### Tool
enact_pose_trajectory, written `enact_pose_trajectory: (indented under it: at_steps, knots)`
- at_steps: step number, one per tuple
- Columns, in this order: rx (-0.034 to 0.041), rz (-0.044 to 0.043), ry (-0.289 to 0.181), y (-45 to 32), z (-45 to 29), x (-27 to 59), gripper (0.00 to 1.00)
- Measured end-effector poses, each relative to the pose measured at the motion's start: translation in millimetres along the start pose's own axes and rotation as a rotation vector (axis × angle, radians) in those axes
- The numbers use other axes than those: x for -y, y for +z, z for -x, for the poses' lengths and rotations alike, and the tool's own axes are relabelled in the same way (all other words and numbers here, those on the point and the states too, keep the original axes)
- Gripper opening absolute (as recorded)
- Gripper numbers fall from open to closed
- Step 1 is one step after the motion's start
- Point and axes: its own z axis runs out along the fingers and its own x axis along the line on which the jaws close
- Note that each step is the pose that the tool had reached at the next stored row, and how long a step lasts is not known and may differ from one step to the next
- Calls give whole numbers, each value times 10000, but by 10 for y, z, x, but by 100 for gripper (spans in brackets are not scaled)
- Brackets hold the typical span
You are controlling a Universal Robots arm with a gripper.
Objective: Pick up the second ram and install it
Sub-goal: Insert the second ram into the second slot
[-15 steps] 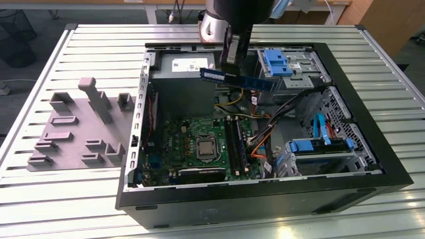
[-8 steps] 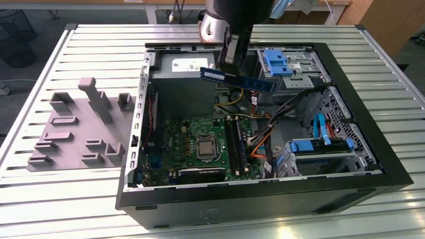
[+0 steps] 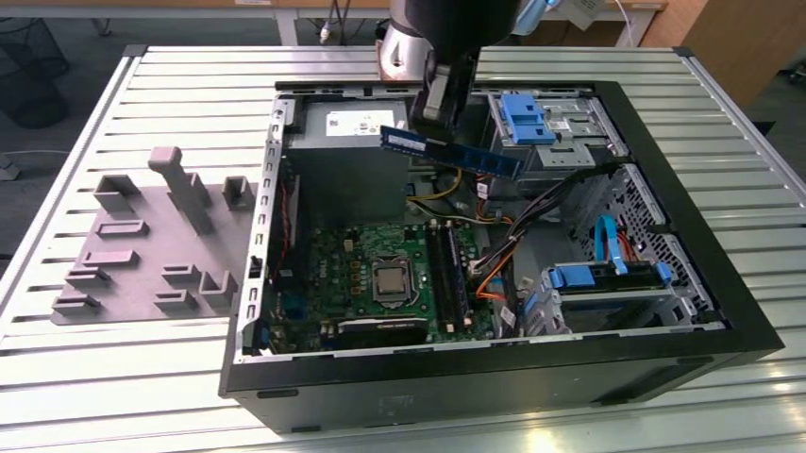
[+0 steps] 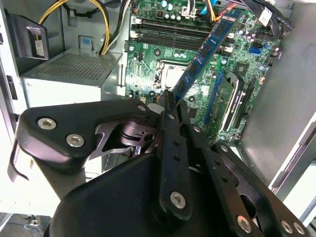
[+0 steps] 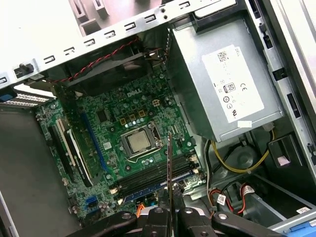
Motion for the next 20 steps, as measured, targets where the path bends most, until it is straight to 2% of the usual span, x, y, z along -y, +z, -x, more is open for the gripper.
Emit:
enact_pose_trajectory:
  at_steps: [11, 20]
  knots:
    - [3, -7, 606, 1, 0, 0, 14]
    - [3, -19, 1580, 3, 0, 0, 14]
